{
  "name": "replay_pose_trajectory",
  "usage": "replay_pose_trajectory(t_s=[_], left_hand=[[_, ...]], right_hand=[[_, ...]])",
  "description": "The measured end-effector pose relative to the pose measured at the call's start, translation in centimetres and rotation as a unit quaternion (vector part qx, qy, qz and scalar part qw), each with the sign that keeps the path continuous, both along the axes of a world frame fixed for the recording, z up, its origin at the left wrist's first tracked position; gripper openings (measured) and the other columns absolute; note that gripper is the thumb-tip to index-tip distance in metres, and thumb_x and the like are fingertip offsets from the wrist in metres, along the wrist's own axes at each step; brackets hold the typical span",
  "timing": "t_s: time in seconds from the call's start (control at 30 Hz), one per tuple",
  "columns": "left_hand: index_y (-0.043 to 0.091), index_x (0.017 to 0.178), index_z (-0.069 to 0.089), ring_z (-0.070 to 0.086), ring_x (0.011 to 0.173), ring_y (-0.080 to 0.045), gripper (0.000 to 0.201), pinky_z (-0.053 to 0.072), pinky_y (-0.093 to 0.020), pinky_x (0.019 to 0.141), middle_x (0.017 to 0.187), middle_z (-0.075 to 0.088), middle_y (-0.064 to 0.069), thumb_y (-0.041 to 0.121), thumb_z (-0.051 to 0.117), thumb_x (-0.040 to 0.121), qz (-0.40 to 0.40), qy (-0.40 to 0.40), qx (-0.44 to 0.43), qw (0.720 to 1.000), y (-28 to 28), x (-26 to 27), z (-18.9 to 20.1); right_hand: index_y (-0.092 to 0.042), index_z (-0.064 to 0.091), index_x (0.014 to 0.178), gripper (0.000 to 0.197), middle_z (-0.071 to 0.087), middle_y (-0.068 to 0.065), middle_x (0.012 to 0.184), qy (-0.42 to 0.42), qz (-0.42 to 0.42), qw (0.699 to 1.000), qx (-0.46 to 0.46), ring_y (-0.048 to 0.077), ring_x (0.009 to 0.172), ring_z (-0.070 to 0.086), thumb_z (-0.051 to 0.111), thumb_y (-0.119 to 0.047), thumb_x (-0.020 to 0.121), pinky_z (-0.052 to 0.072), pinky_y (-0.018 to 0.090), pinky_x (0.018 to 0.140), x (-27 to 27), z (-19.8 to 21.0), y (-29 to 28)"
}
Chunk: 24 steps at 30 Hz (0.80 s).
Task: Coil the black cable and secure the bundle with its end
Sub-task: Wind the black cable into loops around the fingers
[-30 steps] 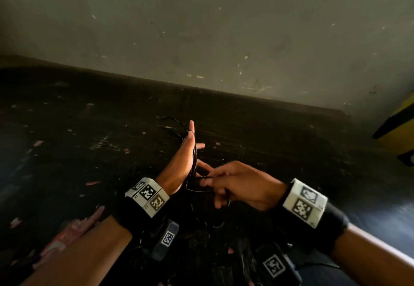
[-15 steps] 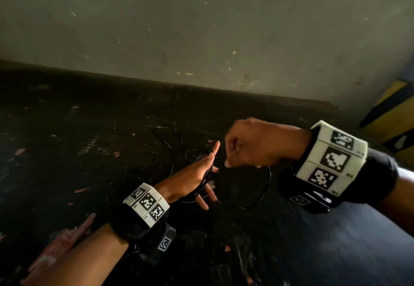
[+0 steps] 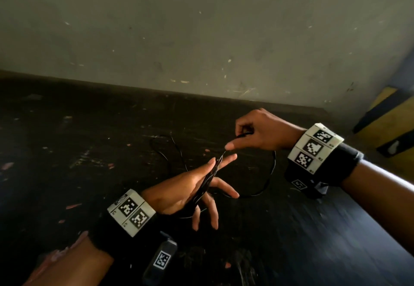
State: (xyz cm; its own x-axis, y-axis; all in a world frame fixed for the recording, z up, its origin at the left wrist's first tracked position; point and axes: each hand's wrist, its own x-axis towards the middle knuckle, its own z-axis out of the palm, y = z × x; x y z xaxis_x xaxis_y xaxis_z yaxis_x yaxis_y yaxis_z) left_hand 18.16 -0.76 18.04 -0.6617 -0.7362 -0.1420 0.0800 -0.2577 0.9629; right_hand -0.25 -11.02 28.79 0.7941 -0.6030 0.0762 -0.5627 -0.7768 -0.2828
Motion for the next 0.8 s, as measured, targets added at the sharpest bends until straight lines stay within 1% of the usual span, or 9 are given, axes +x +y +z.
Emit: replay_pose_trajectory(t_s=[0.07,0.17,0.33,0.4,0.5,0.53,0.63,0.7,0.8], left_hand=[[0.059,0.138,0.023,0.070,0.072,-0.027,0.048,0.053,-0.026,0.037,0.130,0.059,-0.015,0.060,0.016,0.091,-0.011,0.029,0.002,1.000,0.0,0.4,0.7],[0.059,0.137,0.025,0.071,0.074,-0.028,0.046,0.054,-0.028,0.038,0.133,0.058,-0.016,0.059,0.014,0.092,-0.005,0.089,0.007,0.996,-0.1,0.8,1.7],[0.059,0.136,0.027,0.070,0.092,-0.038,0.046,0.060,-0.039,0.048,0.143,0.048,-0.017,0.060,0.022,0.090,0.010,0.256,0.037,0.966,-1.7,1.2,3.4],[0.057,0.138,0.027,0.070,0.092,-0.040,0.049,0.060,-0.041,0.049,0.144,0.047,-0.019,0.059,0.026,0.090,0.059,0.298,0.039,0.952,-2.7,1.5,4.2],[0.055,0.142,0.019,0.071,0.087,-0.040,0.048,0.060,-0.037,0.049,0.136,0.052,-0.019,0.057,0.023,0.094,0.186,0.309,0.010,0.933,-3.8,1.9,5.0],[0.055,0.142,0.017,0.071,0.087,-0.041,0.048,0.060,-0.036,0.051,0.137,0.050,-0.019,0.056,0.022,0.095,0.219,0.316,0.005,0.923,-4.1,1.9,5.0],[0.056,0.141,0.017,0.070,0.091,-0.042,0.047,0.061,-0.040,0.061,0.147,0.039,-0.023,0.056,0.023,0.095,0.286,0.319,0.003,0.904,-4.7,1.5,4.2],[0.059,0.140,0.016,0.069,0.094,-0.041,0.047,0.061,-0.046,0.068,0.152,0.031,-0.022,0.056,0.025,0.094,0.310,0.292,0.003,0.905,-4.9,1.0,3.2],[0.063,0.138,0.012,0.070,0.094,-0.036,0.046,0.058,-0.048,0.072,0.156,0.023,-0.017,0.058,0.025,0.094,0.330,0.209,-0.010,0.921,-4.9,-0.2,1.4]], right_hand=[[-0.010,0.063,0.067,0.047,0.056,0.001,0.057,-0.041,-0.008,0.999,0.018,0.004,0.048,0.047,0.061,-0.056,0.072,0.037,0.016,0.050,-0.1,-1.3,-0.9],[0.001,0.062,0.064,0.038,0.049,0.006,0.052,-0.141,-0.037,0.987,0.072,0.003,0.047,0.040,0.063,-0.030,0.086,0.033,0.019,0.047,0.3,-4.0,-1.4],[0.002,0.064,0.083,0.013,0.062,0.012,0.072,-0.275,-0.058,0.951,0.126,0.013,0.064,0.053,0.058,-0.007,0.090,0.044,0.023,0.057,2.0,-9.1,-0.2],[-0.004,0.066,0.096,0.011,0.068,0.006,0.083,-0.248,-0.073,0.958,0.127,0.012,0.073,0.060,0.058,-0.006,0.089,0.049,0.027,0.066,2.7,-10.9,0.6],[-0.015,0.064,0.100,0.014,0.063,-0.009,0.078,-0.144,-0.065,0.983,0.097,0.000,0.067,0.057,0.063,-0.018,0.087,0.049,0.023,0.067,3.6,-12.9,2.5],[-0.015,0.062,0.105,0.019,0.064,-0.007,0.082,-0.101,-0.064,0.989,0.087,0.000,0.071,0.058,0.062,-0.020,0.088,0.051,0.026,0.071,3.8,-13.0,3.3],[-0.014,0.055,0.120,0.030,0.067,0.007,0.106,-0.021,-0.073,0.990,0.115,0.019,0.092,0.066,0.056,-0.023,0.091,0.055,0.036,0.083,4.1,-12.4,4.9],[-0.012,0.054,0.119,0.028,0.065,0.009,0.108,0.005,-0.062,0.990,0.129,0.023,0.093,0.066,0.055,-0.022,0.092,0.056,0.037,0.081,4.0,-11.7,6.0],[-0.009,0.058,0.106,0.019,0.066,0.012,0.101,0.026,-0.041,0.993,0.104,0.026,0.089,0.066,0.053,-0.020,0.092,0.056,0.040,0.076,3.6,-10.6,7.6]])
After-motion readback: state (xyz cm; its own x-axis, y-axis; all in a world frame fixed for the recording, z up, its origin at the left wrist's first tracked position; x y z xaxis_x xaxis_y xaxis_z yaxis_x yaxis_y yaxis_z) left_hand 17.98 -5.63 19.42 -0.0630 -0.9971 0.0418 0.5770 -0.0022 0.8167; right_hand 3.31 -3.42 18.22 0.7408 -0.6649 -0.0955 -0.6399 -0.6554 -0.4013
